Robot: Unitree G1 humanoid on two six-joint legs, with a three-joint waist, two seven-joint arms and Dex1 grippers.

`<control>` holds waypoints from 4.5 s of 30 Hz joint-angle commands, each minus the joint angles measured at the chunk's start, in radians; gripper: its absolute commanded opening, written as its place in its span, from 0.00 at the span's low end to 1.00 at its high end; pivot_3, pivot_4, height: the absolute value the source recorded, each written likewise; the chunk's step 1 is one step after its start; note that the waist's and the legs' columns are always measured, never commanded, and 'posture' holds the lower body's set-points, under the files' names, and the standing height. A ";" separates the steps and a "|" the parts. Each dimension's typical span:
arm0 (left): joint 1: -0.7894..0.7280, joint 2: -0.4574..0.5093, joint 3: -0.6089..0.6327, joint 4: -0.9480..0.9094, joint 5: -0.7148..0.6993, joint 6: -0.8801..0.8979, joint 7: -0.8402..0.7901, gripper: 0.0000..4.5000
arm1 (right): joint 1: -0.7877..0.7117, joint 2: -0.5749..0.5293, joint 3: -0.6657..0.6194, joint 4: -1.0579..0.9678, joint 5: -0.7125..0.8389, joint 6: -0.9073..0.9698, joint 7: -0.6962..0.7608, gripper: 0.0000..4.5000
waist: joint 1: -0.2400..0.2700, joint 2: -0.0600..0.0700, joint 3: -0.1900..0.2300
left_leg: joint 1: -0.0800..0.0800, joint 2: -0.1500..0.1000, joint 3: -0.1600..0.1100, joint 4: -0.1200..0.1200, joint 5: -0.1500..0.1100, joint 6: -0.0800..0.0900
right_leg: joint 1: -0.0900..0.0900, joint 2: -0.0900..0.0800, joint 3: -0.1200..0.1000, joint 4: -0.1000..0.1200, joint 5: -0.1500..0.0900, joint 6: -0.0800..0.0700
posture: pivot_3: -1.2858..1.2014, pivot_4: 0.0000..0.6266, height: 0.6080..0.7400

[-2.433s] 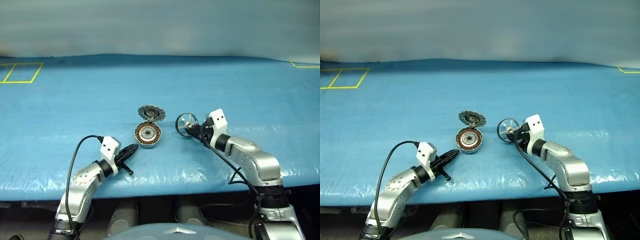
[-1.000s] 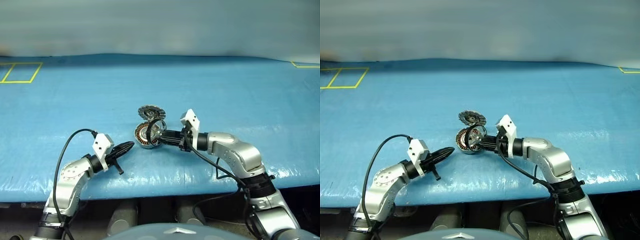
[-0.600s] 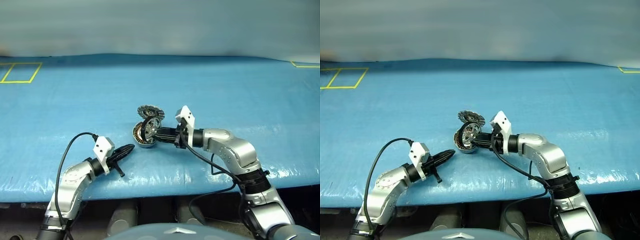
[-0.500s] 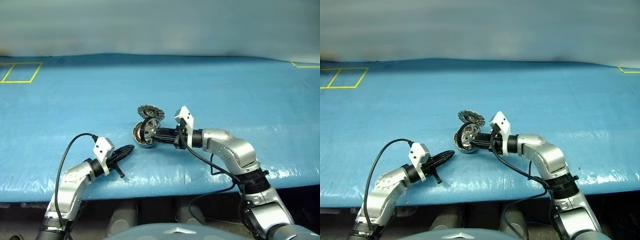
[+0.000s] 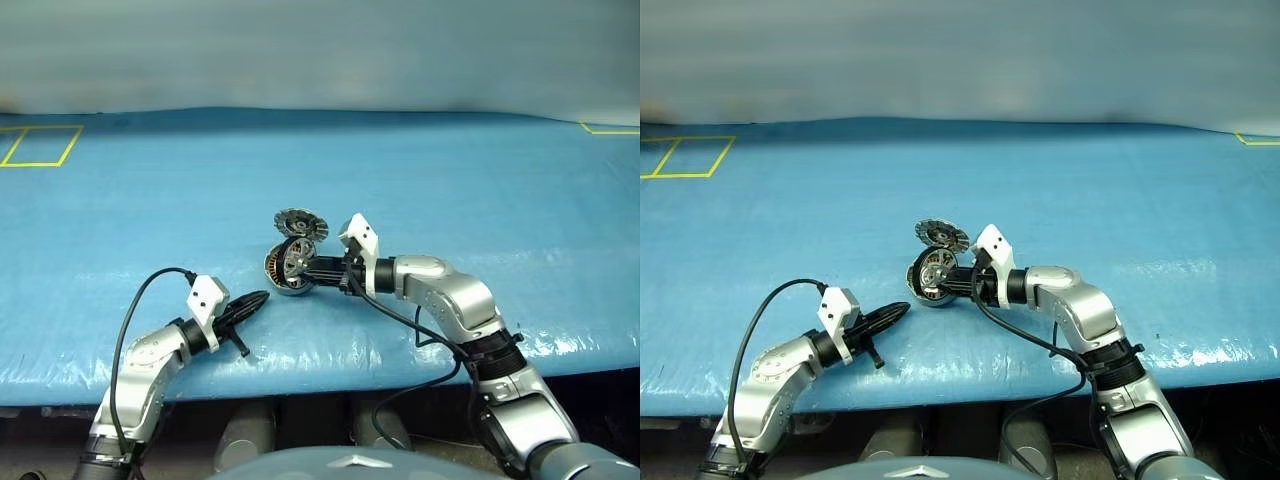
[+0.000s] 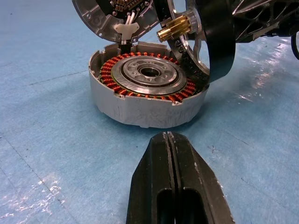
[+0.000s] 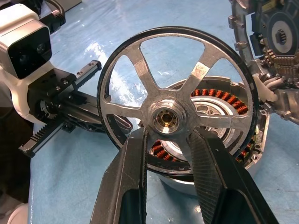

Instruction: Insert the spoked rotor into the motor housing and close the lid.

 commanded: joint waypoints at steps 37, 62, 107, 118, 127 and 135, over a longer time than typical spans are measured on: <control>0.018 -0.002 0.003 -0.034 0.009 -0.028 0.029 0.00 | -0.030 0.103 -0.046 -0.006 -0.012 -0.039 -0.080 0.78 | -0.002 0.000 0.000 | 0.000 0.000 0.000 0.000 0.000 0.000 | 0.000 0.000 0.000 0.000 0.001 -0.001 | 0.52 0.24 1.00; 0.032 -0.004 0.003 -0.035 0.010 -0.045 0.063 0.00 | -0.054 0.176 -0.044 0.066 -0.050 -0.045 -0.155 0.36 | -0.009 0.001 0.000 | 0.000 0.000 0.000 0.000 0.000 0.000 | -0.001 0.000 0.000 0.001 0.001 -0.002 | 0.52 0.24 1.00; 0.046 -0.011 0.002 -0.020 0.030 -0.055 0.077 0.00 | -0.048 0.158 -0.021 -0.026 -0.074 -0.053 -0.121 0.08 | -0.009 0.001 0.000 | 0.000 0.000 0.000 0.000 0.000 -0.001 | -0.001 0.000 0.000 0.001 0.001 -0.002 | 0.52 0.24 1.00; 0.039 -0.014 0.002 -0.016 0.030 -0.055 0.078 0.00 | -0.043 0.124 0.052 -0.027 -0.141 -0.090 -0.121 0.08 | -0.009 0.001 0.000 | 0.000 0.000 0.000 0.000 0.000 -0.001 | -0.001 0.000 0.000 0.001 0.001 -0.002 | 0.52 0.24 1.00; 0.042 -0.012 0.003 -0.019 0.032 -0.055 0.081 0.00 | -0.054 0.127 0.046 -0.002 -0.163 -0.110 -0.119 0.08 | -0.009 0.001 0.000 | 0.000 0.000 0.000 0.000 0.000 -0.001 | -0.001 0.000 0.000 0.001 0.001 -0.002 | 0.52 0.24 1.00; 0.044 -0.015 0.000 -0.018 0.034 -0.057 0.084 0.00 | -0.056 0.127 0.050 0.019 -0.184 -0.127 -0.120 0.08 | -0.009 0.001 0.000 | 0.000 0.000 0.000 0.000 0.000 -0.001 | -0.001 0.000 0.000 0.001 0.001 -0.002 | 0.52 0.24 1.00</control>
